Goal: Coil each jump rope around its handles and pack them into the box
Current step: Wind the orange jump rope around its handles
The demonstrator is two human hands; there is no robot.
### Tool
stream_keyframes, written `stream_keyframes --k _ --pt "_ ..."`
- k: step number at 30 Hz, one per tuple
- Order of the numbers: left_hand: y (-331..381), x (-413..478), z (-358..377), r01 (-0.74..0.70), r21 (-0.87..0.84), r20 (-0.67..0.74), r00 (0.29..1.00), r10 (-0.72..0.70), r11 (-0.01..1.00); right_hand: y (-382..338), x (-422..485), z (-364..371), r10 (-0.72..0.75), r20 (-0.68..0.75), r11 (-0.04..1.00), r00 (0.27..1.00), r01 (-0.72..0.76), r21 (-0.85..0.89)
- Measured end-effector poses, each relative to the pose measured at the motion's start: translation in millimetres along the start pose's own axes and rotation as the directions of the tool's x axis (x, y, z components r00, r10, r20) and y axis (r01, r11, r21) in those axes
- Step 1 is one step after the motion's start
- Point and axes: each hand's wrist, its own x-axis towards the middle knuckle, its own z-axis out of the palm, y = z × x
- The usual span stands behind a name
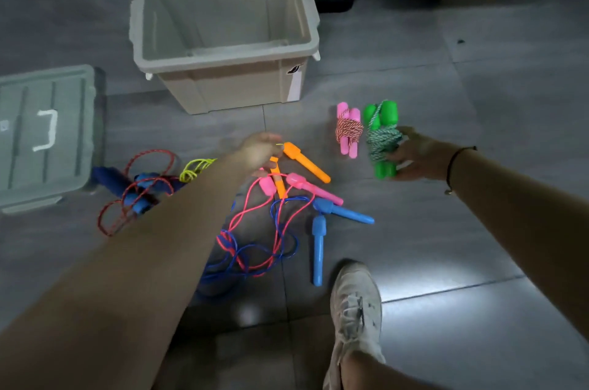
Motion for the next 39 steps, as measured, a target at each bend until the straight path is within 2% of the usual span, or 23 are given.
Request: stream_keyframes --k 4,7,11,16,19,23,26,28,30,31,33,34,35,36,37,39 --pt "-20.0 42.8 24.2 -0.054 0.083 -0.102 0.993 0.062 0.995 17.8 41.8 4.0 0.059 -0.013 0.997 0.998 -0.058 0.040" --pt "-27.8 65.4 45.7 -0.075 0.242 -0.041 0.995 0.088 0.967 23.9 71.5 9.4 0.108 -0.061 0.984 0.992 -0.098 0.151" --pt "-27.6 87.7 74.4 -0.003 0.385 -0.014 1.000 0.009 0.923 30.5 106.6 10.9 0.123 -0.121 0.983 0.985 -0.104 0.154" --pt "-17.9 113.6 104.6 0.186 0.552 -0.212 0.974 -0.080 0.813 48.8 131.9 13.2 0.100 -0.227 0.972 0.969 -0.046 0.233" --pt "-15.2 111.1 115.5 0.221 0.599 -0.318 0.948 -0.025 0.769 59.9 140.6 15.3 0.122 -0.265 0.968 0.957 -0.055 0.246" --pt "-24.1 104.0 117.1 0.222 0.573 -0.472 0.876 0.096 0.789 64.1 147.1 10.8 0.148 -0.295 0.987 0.944 -0.124 0.099" --pt "-36.1 97.7 113.0 0.188 0.553 -0.553 0.811 0.188 0.812 62.7 147.2 5.9 0.063 -0.376 0.987 0.924 -0.113 -0.112" --pt "-41.8 97.1 109.7 0.178 0.543 -0.584 0.782 0.216 0.821 58.4 144.9 2.4 0.045 -0.446 0.952 0.894 -0.174 -0.253" --pt "-44.2 98.4 107.2 0.162 0.546 -0.573 0.788 0.226 0.822 51.3 137.1 8.4 0.009 -0.510 0.908 0.860 -0.220 -0.356" --pt "-44.6 99.6 105.8 0.145 0.553 -0.553 0.801 0.231 0.820 47.7 131.7 14.7 -0.067 -0.558 0.887 0.827 -0.207 -0.413" --pt "-46.2 102.3 103.5 0.076 0.584 -0.491 0.826 0.277 0.808 36.1 122.1 32.2 -0.394 -0.580 0.810 0.713 -0.028 -0.586" --pt "-47.9 103.4 101.9 0.028 0.598 -0.457 0.833 0.311 0.801 30.2 119.3 42.8 -0.558 -0.492 0.734 0.668 0.120 -0.669" --pt "-49.6 104.6 100.3 -0.021 0.600 -0.428 0.836 0.343 0.799 26.0 120.5 53.1 -0.654 -0.370 0.663 0.660 0.263 -0.701" --pt "-51.5 105.8 98.3 -0.068 0.592 -0.405 0.836 0.369 0.803 24.2 126.4 67.3 -0.655 -0.264 0.665 0.708 0.373 -0.647" --pt "-53.0 106.1 96.9 -0.111 0.577 -0.388 0.835 0.390 0.809 22.5 129.8 82.8 -0.571 -0.181 0.743 0.800 0.411 -0.529" --pt "-55.0 105.6 96.1 -0.199 0.531 -0.356 0.830 0.430 0.824 21.1 131.7 111.9 -0.317 -0.026 0.924 0.948 0.302 -0.233"
